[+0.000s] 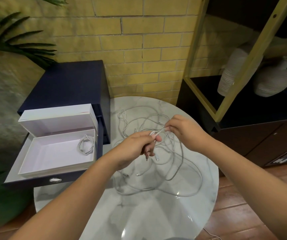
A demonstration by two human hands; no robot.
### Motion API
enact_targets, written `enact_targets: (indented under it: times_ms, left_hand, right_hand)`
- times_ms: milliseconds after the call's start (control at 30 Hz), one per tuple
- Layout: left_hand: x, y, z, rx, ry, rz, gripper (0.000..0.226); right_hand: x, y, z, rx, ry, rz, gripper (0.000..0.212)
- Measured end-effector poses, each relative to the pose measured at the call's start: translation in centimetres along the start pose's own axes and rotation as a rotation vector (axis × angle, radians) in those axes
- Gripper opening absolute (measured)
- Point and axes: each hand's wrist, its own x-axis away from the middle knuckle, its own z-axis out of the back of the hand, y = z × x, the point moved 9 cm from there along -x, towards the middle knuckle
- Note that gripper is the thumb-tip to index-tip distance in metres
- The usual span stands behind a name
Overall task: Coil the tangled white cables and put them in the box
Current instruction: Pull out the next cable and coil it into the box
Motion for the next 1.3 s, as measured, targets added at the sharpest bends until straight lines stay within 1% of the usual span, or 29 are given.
enact_targets:
  times_ms: [67,100,133,200,267,333,400,500,533,667,833,900,967,1067,1167,1233,1300]
  left_hand:
    - [0.1,0.8,-0.2,0.077,0.0,-0.027,0.032]
    - [0.1,1.1,-0.2,0.085,-0.006,-0.037,0.033]
    - [0.1,1.2,-0.2,0.051,-0.013,-0.043,0.034]
    - [0.2,0.9,-0.2,-0.131,-0.035,-0.033,0.032]
    - [0.2,0.2,-0.1,-0.302,-0.06,0.006,0.029]
    - [0.2,-0.4,0.2,-0.359,-0.07,0.036,0.03]
    - [0.4,-0.4,0.2,-0.339,-0.075,0.036,0.031]
    - [0.8,0.5,-0.1,-0.176,-0.084,-0.004,0.037]
    - [0.8,0.9,-0.2,-0.108,-0.077,-0.021,0.039]
    - [0.4,2.0,0.2,0.109,0.002,-0.095,0.032]
    - [-0.2,3.1,0.2,0.216,0.029,-0.161,0.034]
    - [-0.5,3.2,0.3,0.201,0.064,-0.177,0.034]
    - [-0.9,2.8,0.6,0.11,0.131,-0.191,0.038]
    - [-1.2,2.0,1.1,-0.042,0.246,-0.205,0.045]
    - [-1.2,1.8,2.0,-0.325,0.359,-0.274,0.047]
    - [-1.1,1.4,2.8,-0.489,0.39,-0.29,0.047]
    - [-1.1,0.6,3.0,-0.637,0.355,-0.272,0.045]
  right_hand:
    - [0.2,0.7,-1.3,-0.211,-0.08,-0.117,0.02]
    - [0.4,1.0,-1.8,-0.325,-0.091,-0.171,0.021]
    - [0.5,1.2,-1.8,-0.428,-0.065,-0.213,0.023]
    - [0.6,1.6,-0.9,-0.547,0.05,-0.25,0.022]
    - [0.4,1.1,1.0,-0.456,0.163,-0.181,0.017]
    - [0.1,-0.4,2.5,-0.346,0.252,-0.05,0.012]
    - [0.2,-1.0,3.2,-0.3,0.314,0.027,0.009]
    - [0.1,-0.2,3.0,-0.31,0.317,-0.014,0.011]
    - [0.1,0.3,2.7,-0.309,0.292,-0.046,0.013]
    - [0.6,2.0,-0.3,-0.282,0.13,-0.172,0.027]
    - [1.8,0.8,-4.6,-0.37,-0.098,-0.243,0.032]
    - [2.3,-0.7,-6.3,-0.346,-0.21,-0.228,0.025]
    - [2.8,-2.4,-7.7,-0.262,-0.328,-0.18,0.017]
    - [3.2,-4.0,-8.4,-0.17,-0.479,-0.162,0.026]
    - [4.0,-4.9,-8.2,-0.062,-0.629,-0.13,0.031]
    - [4.0,-5.7,-7.1,-0.027,-0.642,-0.082,0.028]
    - [3.3,-6.0,-5.3,0.012,-0.561,-0.044,0.024]
